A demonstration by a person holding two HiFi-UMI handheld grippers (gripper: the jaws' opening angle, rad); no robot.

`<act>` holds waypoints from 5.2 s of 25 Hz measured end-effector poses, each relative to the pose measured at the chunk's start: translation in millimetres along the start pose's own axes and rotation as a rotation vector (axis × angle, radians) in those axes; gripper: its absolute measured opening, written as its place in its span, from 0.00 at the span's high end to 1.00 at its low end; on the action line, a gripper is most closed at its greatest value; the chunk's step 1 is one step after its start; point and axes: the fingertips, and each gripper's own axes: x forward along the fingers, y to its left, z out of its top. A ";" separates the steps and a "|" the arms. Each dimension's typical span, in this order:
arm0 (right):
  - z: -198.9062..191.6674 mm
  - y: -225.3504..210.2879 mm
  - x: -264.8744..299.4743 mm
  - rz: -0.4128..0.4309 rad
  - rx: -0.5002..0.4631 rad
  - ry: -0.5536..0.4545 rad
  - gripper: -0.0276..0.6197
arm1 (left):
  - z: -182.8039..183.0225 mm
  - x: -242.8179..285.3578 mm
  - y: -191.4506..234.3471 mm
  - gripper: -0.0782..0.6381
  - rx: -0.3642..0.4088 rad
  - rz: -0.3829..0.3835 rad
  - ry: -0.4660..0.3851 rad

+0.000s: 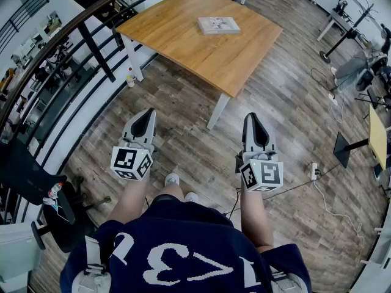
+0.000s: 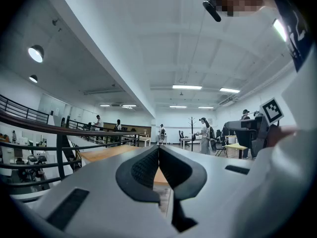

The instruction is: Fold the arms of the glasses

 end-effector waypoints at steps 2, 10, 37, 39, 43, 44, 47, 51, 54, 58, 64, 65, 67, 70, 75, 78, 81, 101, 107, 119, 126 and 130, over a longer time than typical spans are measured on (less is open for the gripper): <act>1.4 -1.3 -9.0 0.006 0.002 -0.005 0.90 | -1.3 -2.5 -9.5 0.87 0.000 0.000 -0.002; 6.2 -10.7 -30.4 0.009 0.002 -0.006 0.91 | 4.4 -9.7 -34.4 0.87 0.021 -0.005 -0.001; 2.4 -29.7 152.1 0.013 0.044 -0.063 0.91 | 8.4 150.1 74.0 0.87 0.015 -0.061 -0.016; 3.9 -38.6 178.4 -0.005 0.047 -0.068 0.91 | 13.0 175.8 90.0 0.87 0.019 -0.074 -0.022; 4.8 -53.7 218.6 -0.044 0.053 -0.075 0.91 | 13.5 218.7 115.1 0.87 0.012 -0.106 -0.017; 4.5 -56.4 225.4 -0.052 0.050 -0.075 0.91 | 13.1 226.6 119.4 0.87 0.011 -0.111 -0.016; -0.8 -65.2 243.2 -0.067 0.051 -0.061 0.91 | 10.0 246.5 129.4 0.87 0.005 -0.119 -0.011; -8.2 -78.3 260.6 -0.077 0.058 -0.042 0.91 | -1.3 265.0 135.0 0.87 -0.015 -0.121 0.007; -12.6 -87.4 278.8 -0.062 0.061 -0.040 0.91 | -9.5 280.4 139.2 0.87 -0.022 -0.116 0.020; -18.8 -109.8 317.8 -0.052 0.063 -0.055 0.91 | -12.8 317.1 153.0 0.87 -0.022 -0.095 0.018; -9.9 -153.4 395.3 0.028 0.055 -0.079 0.91 | 7.4 392.7 162.0 0.87 0.016 -0.066 -0.014; -8.1 -162.4 408.0 0.038 0.055 -0.082 0.91 | 11.0 405.5 162.0 0.87 0.023 -0.060 -0.021; -6.1 -179.6 431.9 0.055 0.057 -0.083 0.91 | 14.8 430.2 164.1 0.87 0.029 -0.046 -0.032; -10.1 -196.0 461.9 0.086 0.066 -0.071 0.91 | 13.3 463.2 168.3 0.87 -0.031 -0.045 -0.035; -26.0 -206.0 486.8 0.115 0.098 -0.023 0.91 | 18.3 499.4 160.7 0.87 -0.067 -0.068 -0.027; -18.9 -211.0 492.1 0.098 0.077 -0.039 0.91 | 23.2 513.0 162.1 0.87 -0.062 -0.074 -0.025; -13.7 -218.6 495.3 0.070 0.073 -0.046 0.91 | 22.7 524.6 163.8 0.87 -0.041 -0.091 -0.013; -186.4 -155.7 523.6 0.298 -0.319 0.527 0.90 | -36.8 552.0 183.0 0.87 -0.063 -0.160 0.070; -296.2 -144.7 506.2 0.422 -0.548 0.799 0.77 | -64.8 553.3 189.6 0.87 -0.083 -0.159 0.122; -360.3 -145.0 505.1 0.485 -1.037 0.847 0.78 | -86.0 551.6 200.9 0.87 -0.089 -0.149 0.170; -351.9 -141.2 509.5 0.510 -1.035 0.816 0.89 | -84.2 547.7 200.5 0.87 -0.094 -0.168 0.175; -328.4 -141.1 512.2 0.505 -1.020 0.746 0.90 | -90.0 549.7 192.8 0.87 -0.125 -0.220 0.208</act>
